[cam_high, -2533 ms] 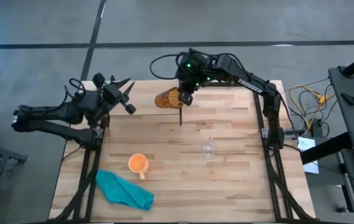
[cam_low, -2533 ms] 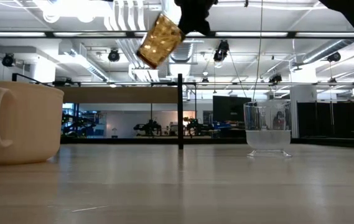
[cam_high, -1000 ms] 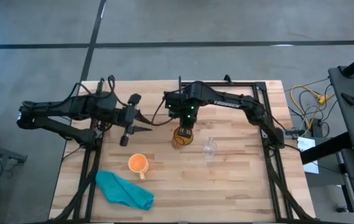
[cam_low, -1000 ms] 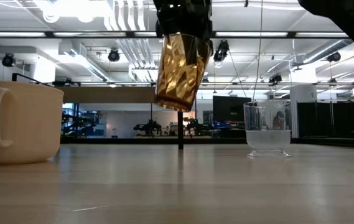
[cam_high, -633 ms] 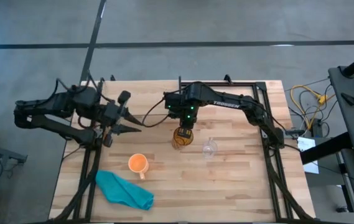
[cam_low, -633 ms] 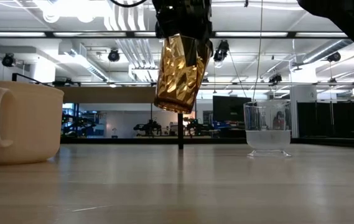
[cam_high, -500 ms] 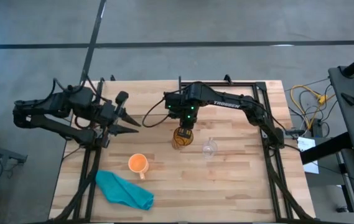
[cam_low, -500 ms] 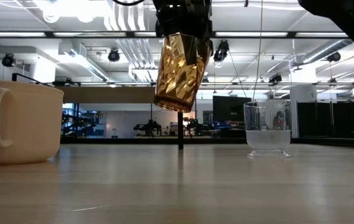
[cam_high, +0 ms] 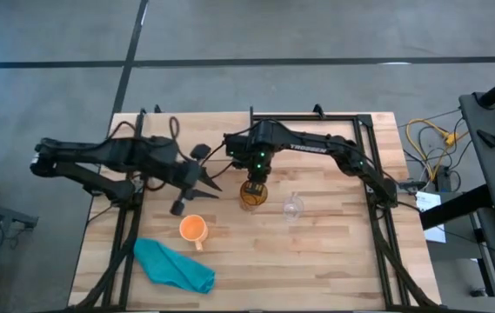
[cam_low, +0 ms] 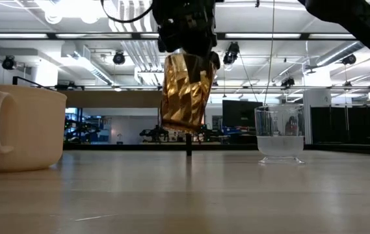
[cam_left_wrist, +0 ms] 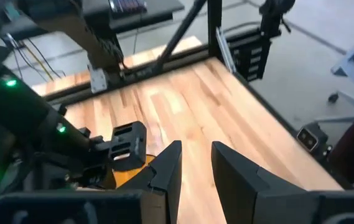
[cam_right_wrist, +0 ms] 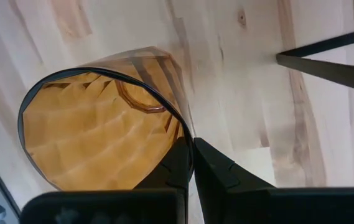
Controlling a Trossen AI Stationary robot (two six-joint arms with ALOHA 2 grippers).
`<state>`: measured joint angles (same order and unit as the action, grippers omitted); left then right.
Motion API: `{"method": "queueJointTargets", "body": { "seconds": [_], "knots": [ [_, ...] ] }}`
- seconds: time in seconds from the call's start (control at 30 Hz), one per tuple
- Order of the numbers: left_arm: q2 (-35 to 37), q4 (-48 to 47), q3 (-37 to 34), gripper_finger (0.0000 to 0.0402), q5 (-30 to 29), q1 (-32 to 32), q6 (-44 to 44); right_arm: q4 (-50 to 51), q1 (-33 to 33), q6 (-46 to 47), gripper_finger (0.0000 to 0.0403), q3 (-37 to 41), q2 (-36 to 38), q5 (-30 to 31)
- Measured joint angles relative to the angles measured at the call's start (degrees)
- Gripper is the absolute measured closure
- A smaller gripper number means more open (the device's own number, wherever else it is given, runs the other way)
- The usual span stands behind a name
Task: Stack small to large cups/mugs on shelf
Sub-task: Put the brown glass on the shelf
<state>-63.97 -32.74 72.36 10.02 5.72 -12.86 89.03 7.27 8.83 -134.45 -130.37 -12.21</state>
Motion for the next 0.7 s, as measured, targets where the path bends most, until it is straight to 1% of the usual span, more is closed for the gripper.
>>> {"method": "queueJointTargets", "body": {
  "seconds": [0.4, 0.7],
  "knots": [
    [-4.81, -0.01, -0.63, 0.0327, -0.42, 0.02, 0.43, -1.64, 0.00, 0.12, 0.0394, 0.00, -1.48, 0.02],
    [-9.95, -0.89, -0.69, 0.0327, -0.48, 0.81, 0.60, -2.16, 0.00, -0.39, 0.0394, 0.00, -2.23, 0.26]
  ]
}}
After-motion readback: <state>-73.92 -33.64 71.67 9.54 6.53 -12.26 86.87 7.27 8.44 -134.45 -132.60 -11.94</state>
